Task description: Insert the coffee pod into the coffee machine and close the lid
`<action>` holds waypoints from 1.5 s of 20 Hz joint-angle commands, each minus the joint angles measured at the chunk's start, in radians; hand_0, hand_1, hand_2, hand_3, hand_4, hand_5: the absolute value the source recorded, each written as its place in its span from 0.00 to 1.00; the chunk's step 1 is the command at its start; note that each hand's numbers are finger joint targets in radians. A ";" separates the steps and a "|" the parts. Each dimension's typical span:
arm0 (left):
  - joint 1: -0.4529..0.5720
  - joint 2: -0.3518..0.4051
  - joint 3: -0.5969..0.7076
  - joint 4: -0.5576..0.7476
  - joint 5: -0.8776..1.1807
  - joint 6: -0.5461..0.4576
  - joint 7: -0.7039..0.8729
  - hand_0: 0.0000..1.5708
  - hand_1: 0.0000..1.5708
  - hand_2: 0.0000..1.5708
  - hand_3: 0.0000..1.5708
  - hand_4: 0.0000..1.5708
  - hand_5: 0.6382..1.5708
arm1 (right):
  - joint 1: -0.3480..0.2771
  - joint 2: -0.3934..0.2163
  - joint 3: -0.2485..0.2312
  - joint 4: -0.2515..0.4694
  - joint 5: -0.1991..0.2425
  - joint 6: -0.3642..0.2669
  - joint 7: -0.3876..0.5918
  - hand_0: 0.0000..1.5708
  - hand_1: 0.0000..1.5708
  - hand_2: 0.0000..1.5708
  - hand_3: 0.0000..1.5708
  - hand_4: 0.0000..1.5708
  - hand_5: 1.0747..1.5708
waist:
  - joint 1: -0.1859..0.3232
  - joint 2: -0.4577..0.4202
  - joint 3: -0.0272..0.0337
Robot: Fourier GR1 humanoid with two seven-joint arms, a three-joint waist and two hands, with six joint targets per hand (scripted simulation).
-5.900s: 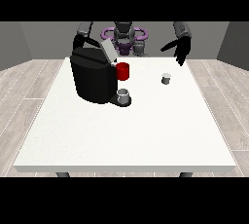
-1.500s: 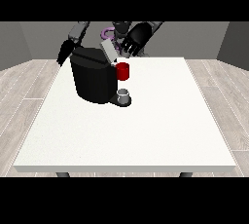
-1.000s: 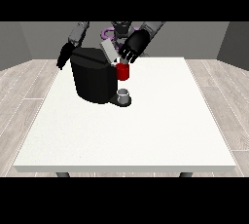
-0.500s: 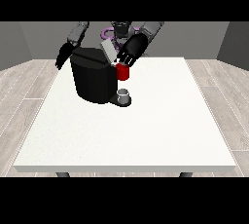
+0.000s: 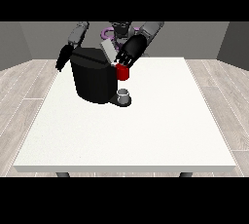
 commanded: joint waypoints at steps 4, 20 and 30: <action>-0.052 0.026 0.015 0.015 -0.001 -0.010 0.000 0.76 0.76 0.78 0.74 0.23 1.00 | 0.003 0.022 0.017 -0.002 0.013 -0.016 0.006 0.00 0.00 0.00 0.00 0.00 1.00 | -0.025 -0.001 0.0001; -0.007 0.056 -0.045 0.012 -0.102 0.097 -0.083 0.70 0.70 0.72 0.63 0.00 1.00 | -0.022 -0.023 -0.020 -0.008 -0.016 0.016 0.002 0.00 0.00 0.00 0.00 0.00 1.00 | -0.021 0.051 0.0002; -0.041 0.004 -0.013 0.001 -0.078 0.156 -0.109 0.79 0.79 0.77 0.61 0.00 1.00 | -0.061 0.015 0.019 0.011 0.042 -0.045 0.035 0.00 0.00 0.00 0.00 0.05 1.00 | -0.007 0.069 -0.0002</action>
